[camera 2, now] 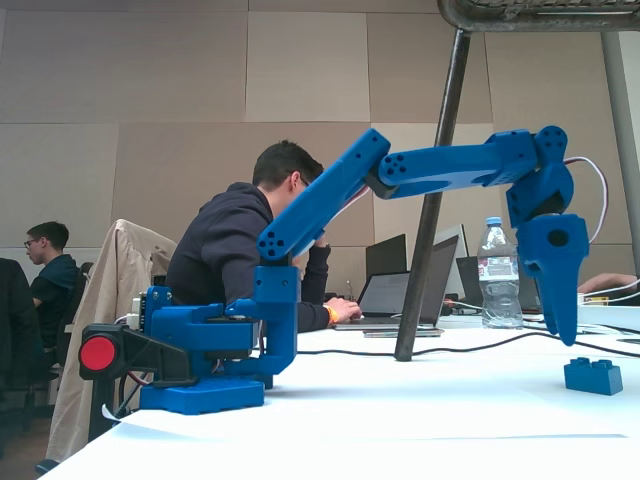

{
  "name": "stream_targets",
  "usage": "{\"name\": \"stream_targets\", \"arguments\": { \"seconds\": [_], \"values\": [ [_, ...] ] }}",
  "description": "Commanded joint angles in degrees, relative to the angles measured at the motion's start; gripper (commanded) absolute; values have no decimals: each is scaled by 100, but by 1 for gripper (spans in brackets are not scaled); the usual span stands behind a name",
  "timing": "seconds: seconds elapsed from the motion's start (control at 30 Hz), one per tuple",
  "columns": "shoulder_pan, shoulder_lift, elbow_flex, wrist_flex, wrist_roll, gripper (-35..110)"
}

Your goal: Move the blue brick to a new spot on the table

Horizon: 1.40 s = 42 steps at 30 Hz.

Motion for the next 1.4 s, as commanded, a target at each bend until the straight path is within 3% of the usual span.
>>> {"name": "stream_targets", "arguments": {
  "seconds": [0.0,0.27,0.4,0.5,0.87,1.37],
  "values": [
    [-193,3146,2839,-554,-185,27],
    [-853,8367,8279,-1274,-659,13],
    [-984,10582,9993,-967,-835,0],
    [-844,11979,10811,-738,-1020,0],
    [0,13526,12524,-1301,-1819,0],
    [826,13562,13667,-2083,-2127,0]
  ]
}}
